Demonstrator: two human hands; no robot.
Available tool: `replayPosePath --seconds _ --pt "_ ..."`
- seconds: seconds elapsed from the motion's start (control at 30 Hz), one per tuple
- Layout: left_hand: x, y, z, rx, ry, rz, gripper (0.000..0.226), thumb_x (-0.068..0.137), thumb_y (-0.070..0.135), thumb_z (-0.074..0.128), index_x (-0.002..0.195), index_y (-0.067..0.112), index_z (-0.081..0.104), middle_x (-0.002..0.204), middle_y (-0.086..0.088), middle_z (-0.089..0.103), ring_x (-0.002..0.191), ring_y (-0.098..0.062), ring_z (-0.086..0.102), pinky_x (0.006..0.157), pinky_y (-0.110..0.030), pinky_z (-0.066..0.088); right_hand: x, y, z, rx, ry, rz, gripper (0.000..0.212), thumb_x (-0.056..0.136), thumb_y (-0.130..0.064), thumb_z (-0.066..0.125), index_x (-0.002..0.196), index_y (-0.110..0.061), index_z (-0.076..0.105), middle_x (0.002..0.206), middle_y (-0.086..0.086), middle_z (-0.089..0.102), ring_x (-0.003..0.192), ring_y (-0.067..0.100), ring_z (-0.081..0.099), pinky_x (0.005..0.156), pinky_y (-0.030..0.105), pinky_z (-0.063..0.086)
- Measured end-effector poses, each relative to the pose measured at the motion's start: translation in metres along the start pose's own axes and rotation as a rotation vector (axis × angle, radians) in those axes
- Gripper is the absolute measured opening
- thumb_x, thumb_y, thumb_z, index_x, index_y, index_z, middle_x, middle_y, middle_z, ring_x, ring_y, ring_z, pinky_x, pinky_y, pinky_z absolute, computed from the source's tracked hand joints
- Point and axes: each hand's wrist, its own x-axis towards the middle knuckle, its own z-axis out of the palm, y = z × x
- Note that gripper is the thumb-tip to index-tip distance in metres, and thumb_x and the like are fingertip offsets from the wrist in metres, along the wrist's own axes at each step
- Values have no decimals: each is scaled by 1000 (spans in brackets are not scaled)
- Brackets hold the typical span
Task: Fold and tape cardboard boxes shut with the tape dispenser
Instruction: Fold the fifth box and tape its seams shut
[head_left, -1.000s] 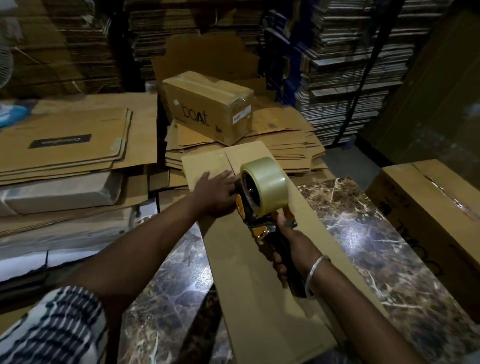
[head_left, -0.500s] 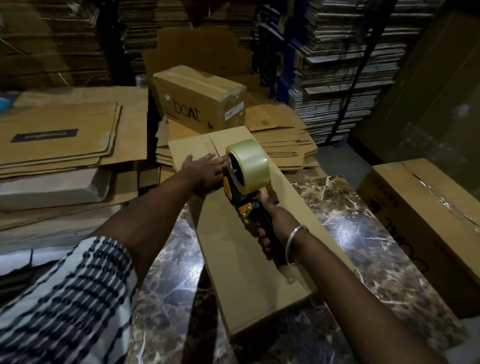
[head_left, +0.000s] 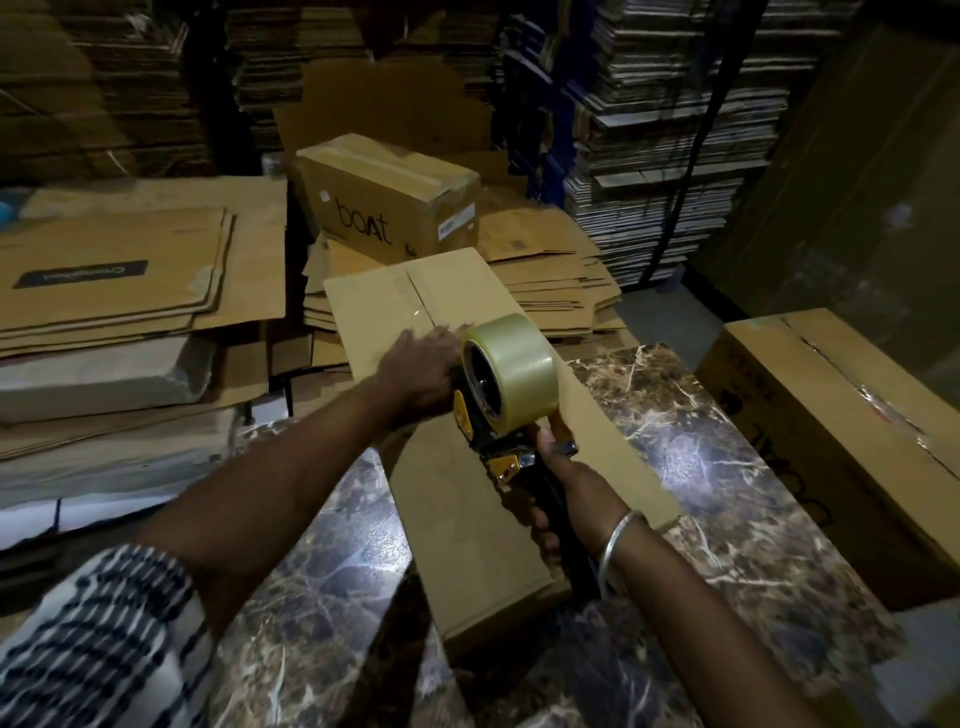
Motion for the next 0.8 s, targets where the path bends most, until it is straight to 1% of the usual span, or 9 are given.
replayPosePath --seconds 0.03,0.17,0.27,0.37,0.43,0.53,0.67,0.73,0.8 --pt "-6 4 4 -6 -15 19 73 93 70 24 155 33 27 164 4 24 151 -21 20 120 -56 14 -1 1 1 -8 4 -3 69 89 -78 40 73 -13 60 57 5 46 44 20 38 50 25 31" --pt "-7 1 5 29 -112 -48 76 90 73 23 157 40 14 167 10 9 154 -18 2 120 -62 6 -1 0 2 2 18 16 71 88 -80 41 71 -13 57 57 5 45 43 20 37 50 26 31" --pt "2 -2 6 61 -161 -70 71 95 68 30 157 41 10 167 12 3 154 -17 -5 119 -65 2 3 -4 2 -1 15 33 73 86 -82 41 66 -14 55 57 5 44 44 20 36 48 25 30" --pt "12 -13 9 77 -136 -92 71 95 70 29 157 43 7 167 13 3 154 -19 -5 117 -68 2 8 -16 4 12 1 61 71 88 -80 40 66 -15 55 57 3 43 43 18 34 48 24 27" --pt "18 -21 7 98 -142 -99 71 94 70 29 157 44 6 167 13 2 154 -20 -4 116 -69 4 14 -26 6 -1 -15 74 70 88 -81 40 70 -15 55 58 2 43 44 17 34 48 24 27" --pt "26 -30 1 126 -175 -119 69 96 66 31 157 43 8 168 11 0 154 -21 -5 115 -70 5 26 -37 9 -12 -41 60 69 87 -82 40 76 -15 54 59 2 43 46 17 34 48 25 27" --pt "25 -32 -3 141 -204 -114 65 98 61 33 156 43 9 168 9 -2 154 -23 -6 115 -71 5 28 -35 6 10 -73 44 69 86 -83 41 77 -16 54 61 2 42 44 17 33 47 25 28" --pt "24 -28 -6 149 -226 -110 67 98 66 28 157 44 6 167 10 -7 154 -24 -7 115 -72 5 15 -26 -3 25 -74 52 68 87 -80 41 78 -15 57 61 3 43 44 16 34 45 24 28" --pt "24 -28 -8 138 -240 -115 71 94 74 23 155 47 -1 166 10 -12 154 -24 -8 115 -72 5 -1 -13 -12 40 -55 31 65 88 -75 45 84 -14 64 62 3 46 46 16 37 44 24 29"
